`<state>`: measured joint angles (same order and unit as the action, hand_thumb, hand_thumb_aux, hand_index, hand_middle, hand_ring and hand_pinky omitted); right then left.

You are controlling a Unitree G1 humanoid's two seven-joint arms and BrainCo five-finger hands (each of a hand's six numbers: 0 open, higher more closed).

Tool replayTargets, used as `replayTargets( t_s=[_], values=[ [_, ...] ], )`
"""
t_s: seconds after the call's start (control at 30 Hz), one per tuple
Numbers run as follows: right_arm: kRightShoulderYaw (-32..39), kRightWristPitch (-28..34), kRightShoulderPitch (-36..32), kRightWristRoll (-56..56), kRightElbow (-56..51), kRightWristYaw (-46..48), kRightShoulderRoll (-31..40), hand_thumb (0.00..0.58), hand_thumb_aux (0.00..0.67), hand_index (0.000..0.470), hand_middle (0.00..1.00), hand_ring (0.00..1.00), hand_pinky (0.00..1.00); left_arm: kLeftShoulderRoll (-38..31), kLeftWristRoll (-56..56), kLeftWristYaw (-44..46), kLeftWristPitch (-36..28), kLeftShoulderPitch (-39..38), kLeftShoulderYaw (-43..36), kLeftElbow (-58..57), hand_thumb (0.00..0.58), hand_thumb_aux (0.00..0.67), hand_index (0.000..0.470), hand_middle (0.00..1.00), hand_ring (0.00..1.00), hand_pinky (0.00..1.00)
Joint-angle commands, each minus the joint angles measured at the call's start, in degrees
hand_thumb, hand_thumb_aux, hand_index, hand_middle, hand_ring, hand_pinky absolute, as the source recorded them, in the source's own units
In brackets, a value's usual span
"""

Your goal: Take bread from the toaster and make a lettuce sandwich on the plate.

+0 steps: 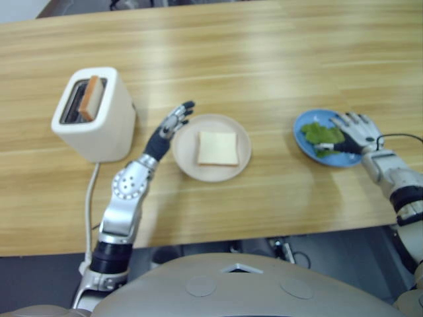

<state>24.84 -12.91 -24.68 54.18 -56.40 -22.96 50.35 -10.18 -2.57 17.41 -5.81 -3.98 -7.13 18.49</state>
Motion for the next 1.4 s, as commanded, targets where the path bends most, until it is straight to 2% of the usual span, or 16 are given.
replayTargets(
  t_s=[0.03,0.4,0.43,0.47,0.5,0.57,0.6,0.67,0.7,0.77,0.93,1.27,1.3,1.33,1.37,1.4],
  values=[
    [1.31,-0.05,0.43,0.03,-0.15,-0.12,0.33,0.0,0.0,0.0,0.0,0.0,0.0,-0.55,0.53,-0.21,0.15,-0.57,0.03,-0.83,0.0,0.0,0.0,0.0,0.0,0.0],
    [3.91,0.62,0.97,0.31,-1.5,-0.13,-0.62,0.0,0.0,0.0,0.0,0.0,0.0,-0.92,0.84,-0.17,0.57,-0.81,-0.12,-1.19,0.0,0.0,0.0,0.0,0.0,0.0],
    [4.05,0.63,1.01,0.29,-1.68,-0.01,-0.68,0.062,0.037,0.025,0.0,0.0,0.0,-0.96,0.83,-0.13,0.53,-0.81,-0.12,-1.12,0.0,0.0,0.0,0.0,0.0,0.0],
    [4.16,0.62,1.02,0.28,-1.89,0.05,-0.75,0.062,0.037,0.025,0.0,0.0,0.0,-0.99,0.83,-0.09,0.5,-0.81,-0.12,-1.06,0.0,0.0,0.0,0.0,0.0,0.0],
    [4.29,0.6,0.99,0.24,-2.09,0.12,-0.81,0.438,0.339,0.233,0.0,0.0,0.0,-1.01,0.82,-0.08,0.47,-0.82,-0.12,-1.02,0.0,0.0,0.0,0.0,0.0,0.0],
    [4.66,0.54,0.91,0.05,-2.53,0.19,-0.92,0.468,0.376,0.258,0.0,0.0,0.0,-1.04,0.82,-0.1,0.42,-0.92,-0.12,-0.9,0.0,0.0,0.0,0.0,0.0,0.0],
    [4.81,0.53,0.92,-0.07,-2.69,0.14,-0.95,0.528,0.47,0.323,0.0,0.0,0.0,-1.04,0.82,-0.11,0.43,-0.98,-0.14,-0.89,0.0,0.0,0.0,0.0,0.0,0.0],
    [5.06,0.5,0.88,-0.24,-3.04,0.01,-1.02,0.54,0.494,0.339,0.0,0.0,0.0,-1.03,0.84,-0.12,0.48,-1.05,-0.18,-0.96,0.0,0.0,0.0,0.0,0.0,0.0],
    [5.15,0.49,0.89,-0.33,-3.18,-0.05,-1.04,0.57,0.581,0.399,0.0,0.0,0.0,-1.05,0.84,-0.1,0.48,-1.12,-0.17,-0.94,0.0,0.0,0.0,0.0,0.0,0.0],
    [5.28,0.48,0.85,-0.48,-3.42,-0.16,-1.08,0.577,0.625,0.429,0.0,0.0,0.0,-1.08,0.84,-0.08,0.46,-1.19,-0.16,-0.89,0.0,0.0,0.0,0.0,0.0,0.0],
    [5.29,0.41,0.63,-0.8,-3.9,-0.72,-1.17,0.58,0.67,0.46,0.0,0.0,0.0,-1.18,0.76,-0.02,0.46,-1.26,-0.01,-0.83,0.0,0.0,0.0,0.0,0.0,0.0],
    [3.95,-0.33,0.58,-1.94,-1.75,-2.08,0.38,0.58,0.67,0.46,0.02,0.02,0.02,-1.3,0.77,0.05,0.49,-1.45,0.04,-0.9,0.0,0.0,0.0,0.0,0.0,0.0],
    [3.3,-0.54,0.81,-2.46,-0.48,-2.25,1.13,0.58,0.67,0.46,0.05,0.05,0.05,-1.3,0.78,0.03,0.54,-1.49,0.05,-0.94,0.0,0.0,0.0,0.0,0.0,0.0],
    [2.53,-0.77,1.16,-3.14,1.07,-2.25,1.95,0.58,0.67,0.46,0.23,0.23,0.23,-1.3,0.79,0.02,0.57,-1.52,0.06,-0.98,0.0,0.0,0.0,0.0,0.0,0.0],
    [1.63,-0.98,1.69,-3.92,3.02,-2.11,2.87,0.58,0.67,0.46,0.56,0.56,0.56,-1.3,0.79,0.01,0.62,-1.55,0.07,-1.03,0.0,0.0,0.0,0.0,0.0,0.0],
    [0.39,-1.16,2.47,-4.94,5.62,-1.94,3.96,0.58,0.67,0.46,0.83,0.83,0.83,-1.29,0.79,-0.01,0.67,-1.58,0.08,-1.09,0.0,0.0,0.0,0.0,0.0,0.0]
  ],
)
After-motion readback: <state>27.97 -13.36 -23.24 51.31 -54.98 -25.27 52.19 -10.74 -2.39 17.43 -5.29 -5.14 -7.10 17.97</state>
